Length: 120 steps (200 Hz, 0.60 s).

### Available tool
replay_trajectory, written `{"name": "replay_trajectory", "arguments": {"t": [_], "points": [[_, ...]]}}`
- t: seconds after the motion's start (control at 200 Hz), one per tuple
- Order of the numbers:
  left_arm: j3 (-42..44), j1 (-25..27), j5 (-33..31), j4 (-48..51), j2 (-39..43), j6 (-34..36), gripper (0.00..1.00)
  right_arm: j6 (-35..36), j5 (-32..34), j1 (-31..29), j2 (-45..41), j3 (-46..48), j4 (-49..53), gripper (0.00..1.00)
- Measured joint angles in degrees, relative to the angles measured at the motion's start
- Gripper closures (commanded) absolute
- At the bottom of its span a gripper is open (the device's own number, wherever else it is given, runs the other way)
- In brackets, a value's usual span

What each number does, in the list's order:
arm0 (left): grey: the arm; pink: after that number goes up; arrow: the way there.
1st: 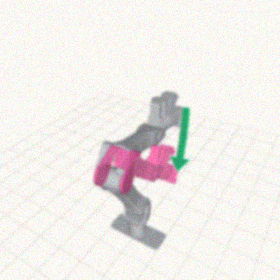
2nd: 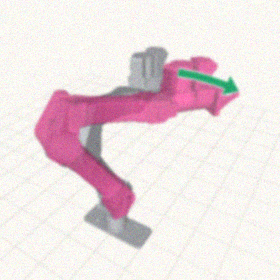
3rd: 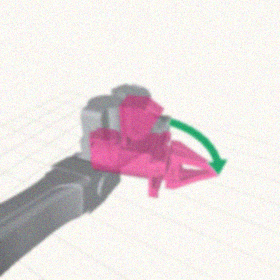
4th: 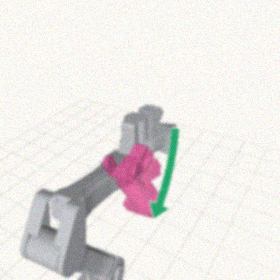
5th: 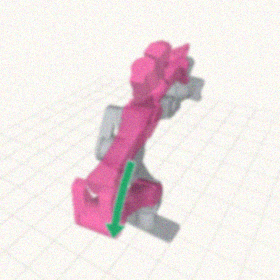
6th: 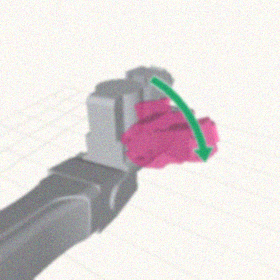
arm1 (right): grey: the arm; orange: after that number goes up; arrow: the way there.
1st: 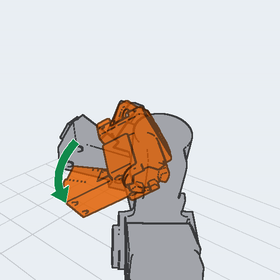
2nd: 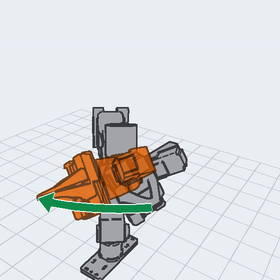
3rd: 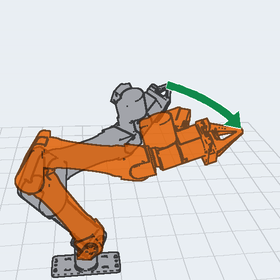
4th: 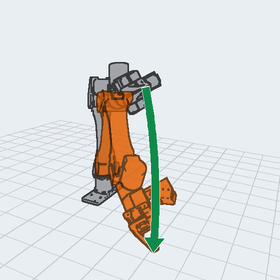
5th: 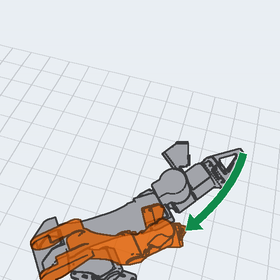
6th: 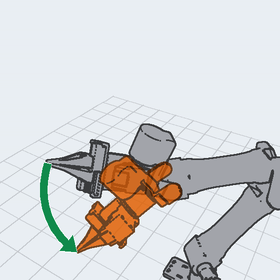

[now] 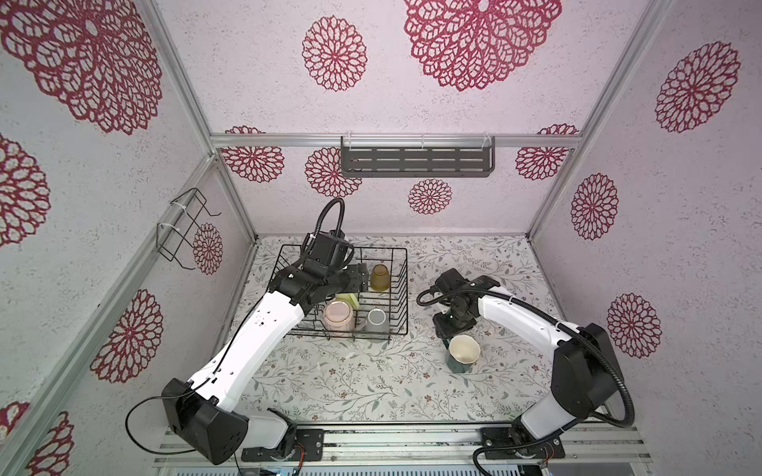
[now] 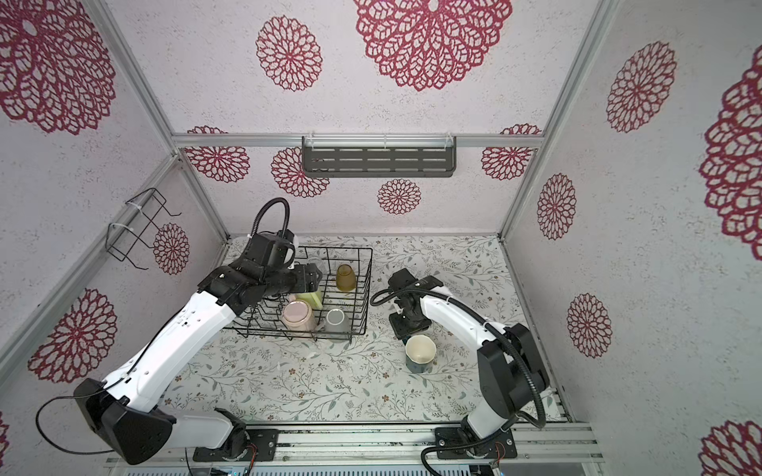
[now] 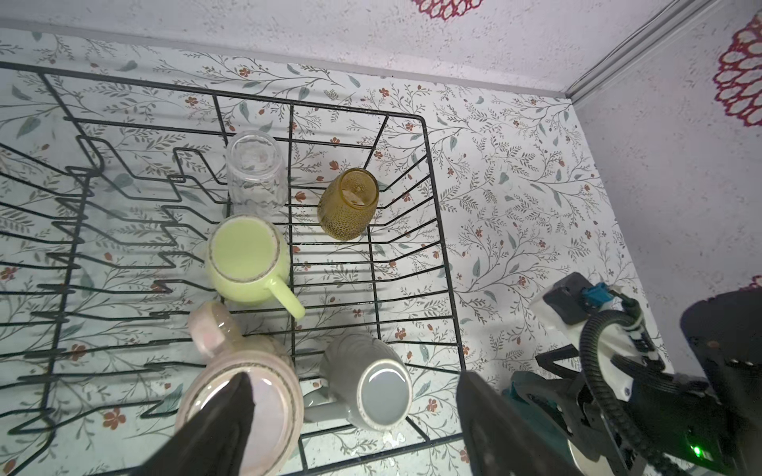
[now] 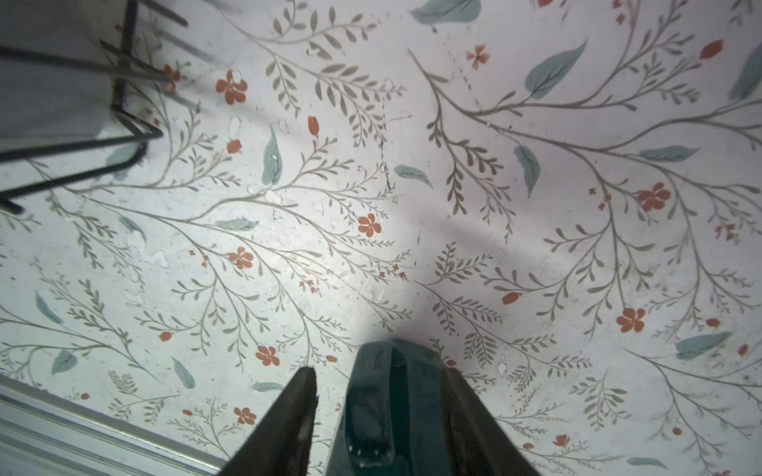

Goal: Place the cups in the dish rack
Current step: 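Move the right gripper down onto the dark green mug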

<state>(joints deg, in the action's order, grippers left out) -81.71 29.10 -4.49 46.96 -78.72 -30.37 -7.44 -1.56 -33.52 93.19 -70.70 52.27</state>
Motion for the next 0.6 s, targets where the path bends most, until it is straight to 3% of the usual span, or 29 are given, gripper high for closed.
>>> {"name": "replay_trajectory", "arguments": {"t": [0.32,0.505,0.601], "points": [[3.85,-0.02,-0.76,-1.09,1.92,-0.87,0.18,0.42,2.75,-1.51,6.71,-2.69,2.25,0.80],[4.90,-0.02,-0.61,-1.44,2.95,-1.44,0.18,-0.15,4.46,-1.53,6.84,-2.71,2.32,0.81],[5.57,-0.02,-0.35,-1.75,3.32,-1.66,0.18,-0.44,4.76,-1.53,6.95,-2.71,2.27,0.75]]}}
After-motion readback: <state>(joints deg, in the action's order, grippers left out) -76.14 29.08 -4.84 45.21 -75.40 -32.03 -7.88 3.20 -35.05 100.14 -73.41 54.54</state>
